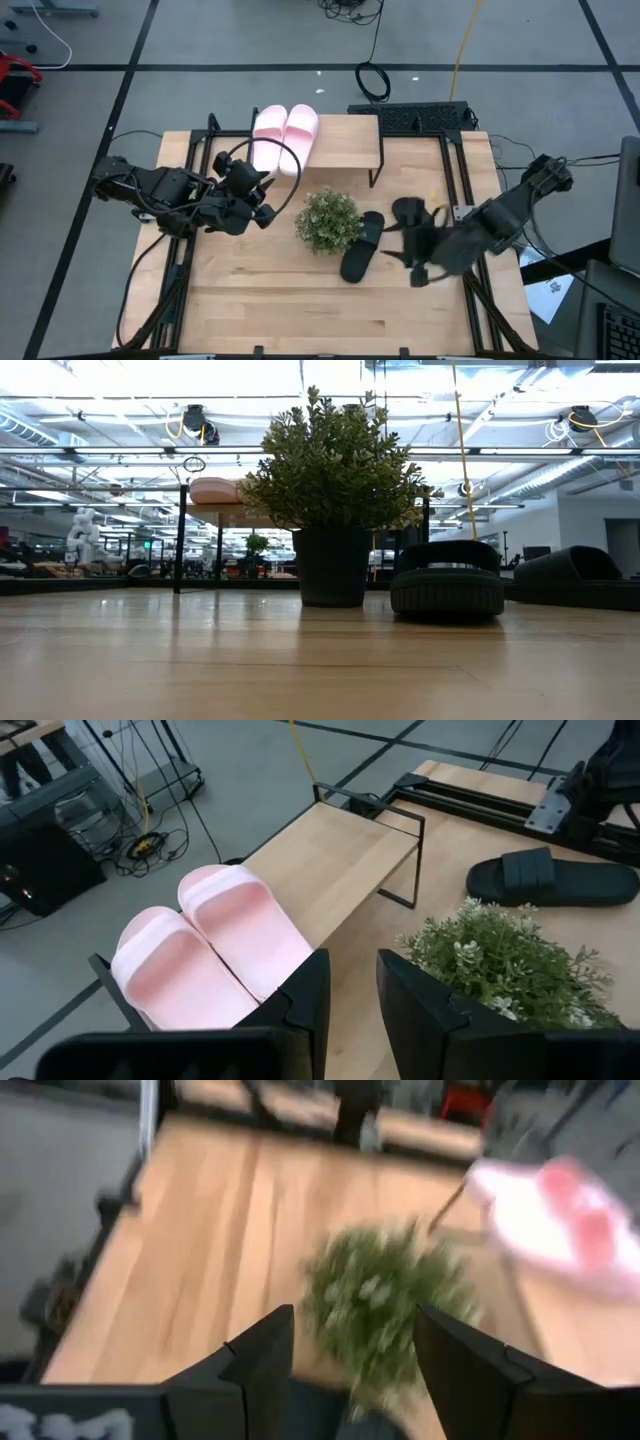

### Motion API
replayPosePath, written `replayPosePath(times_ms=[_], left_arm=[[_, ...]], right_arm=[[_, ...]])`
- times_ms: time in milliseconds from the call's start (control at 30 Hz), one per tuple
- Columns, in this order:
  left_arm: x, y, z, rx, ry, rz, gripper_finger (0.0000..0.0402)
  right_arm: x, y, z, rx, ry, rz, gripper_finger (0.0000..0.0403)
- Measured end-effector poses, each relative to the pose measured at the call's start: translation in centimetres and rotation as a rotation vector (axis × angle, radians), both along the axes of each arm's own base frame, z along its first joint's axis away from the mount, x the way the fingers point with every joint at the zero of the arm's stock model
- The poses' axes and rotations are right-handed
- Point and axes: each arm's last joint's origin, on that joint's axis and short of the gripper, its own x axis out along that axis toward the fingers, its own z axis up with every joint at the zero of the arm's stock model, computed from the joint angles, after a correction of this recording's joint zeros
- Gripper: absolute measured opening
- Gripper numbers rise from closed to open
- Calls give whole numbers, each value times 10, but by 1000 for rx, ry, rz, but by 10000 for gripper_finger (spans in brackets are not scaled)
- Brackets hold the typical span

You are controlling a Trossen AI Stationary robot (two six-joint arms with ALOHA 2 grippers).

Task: Pick and place slides into the shelf
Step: Put the left black slides on the shelf

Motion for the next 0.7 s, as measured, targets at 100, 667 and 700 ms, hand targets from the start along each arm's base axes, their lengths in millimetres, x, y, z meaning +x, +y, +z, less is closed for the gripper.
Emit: replayPosePath(times_ms=[100,667,700], left_arm=[[0,0,0,14,13,-11,85],[-2,-8,0,32,27,-58,85],[-3,-10,0,32,27,-63,85]], right_arm=[[11,9,-18,32,122,-6,196],[50,21,-75,274,447,-226,196],[52,21,-81,261,469,-243,196]])
